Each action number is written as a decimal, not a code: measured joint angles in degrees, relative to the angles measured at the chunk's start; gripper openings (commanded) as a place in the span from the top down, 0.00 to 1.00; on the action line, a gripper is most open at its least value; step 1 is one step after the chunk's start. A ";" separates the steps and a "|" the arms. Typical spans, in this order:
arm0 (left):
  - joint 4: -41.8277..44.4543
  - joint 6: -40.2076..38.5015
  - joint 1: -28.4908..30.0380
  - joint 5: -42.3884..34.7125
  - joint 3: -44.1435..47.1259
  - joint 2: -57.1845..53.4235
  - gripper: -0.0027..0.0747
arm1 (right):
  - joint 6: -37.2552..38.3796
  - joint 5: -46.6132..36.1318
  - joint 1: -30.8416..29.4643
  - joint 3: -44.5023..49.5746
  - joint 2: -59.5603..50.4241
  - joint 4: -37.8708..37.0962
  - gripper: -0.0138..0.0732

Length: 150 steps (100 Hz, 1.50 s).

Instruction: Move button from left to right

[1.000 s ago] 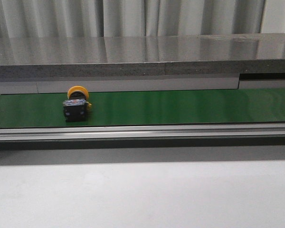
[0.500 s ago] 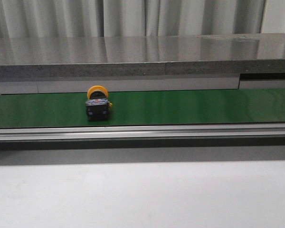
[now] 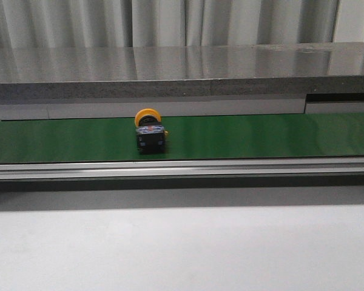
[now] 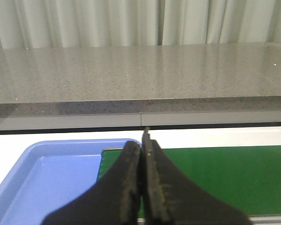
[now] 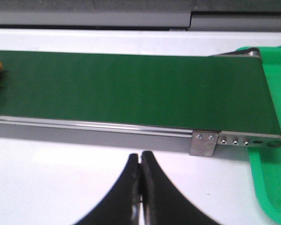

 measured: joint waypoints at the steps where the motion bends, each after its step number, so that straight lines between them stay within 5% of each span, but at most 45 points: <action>1: 0.00 0.00 0.00 0.00 0.00 0.00 0.99 | 0.00 0.37 0.00 -0.23 0.36 0.00 0.92; 51: 0.00 0.00 0.00 0.00 0.00 0.00 0.99 | 0.00 3.22 0.00 -5.98 13.05 0.37 0.90; 65: 0.00 0.00 0.00 0.00 0.00 0.00 0.99 | 0.00 4.01 0.00 -5.98 13.05 0.37 0.71; 80: 0.00 0.00 0.00 0.00 0.00 0.00 0.99 | 0.00 4.01 0.00 -5.98 13.05 0.37 0.36; 91: 0.00 0.00 0.00 0.00 0.00 0.00 0.99 | 0.00 4.01 0.00 -5.98 13.05 0.37 0.25; 150: 0.00 0.00 0.00 0.00 0.00 0.00 0.99 | -3.61 7.65 0.00 -16.64 22.60 4.53 0.24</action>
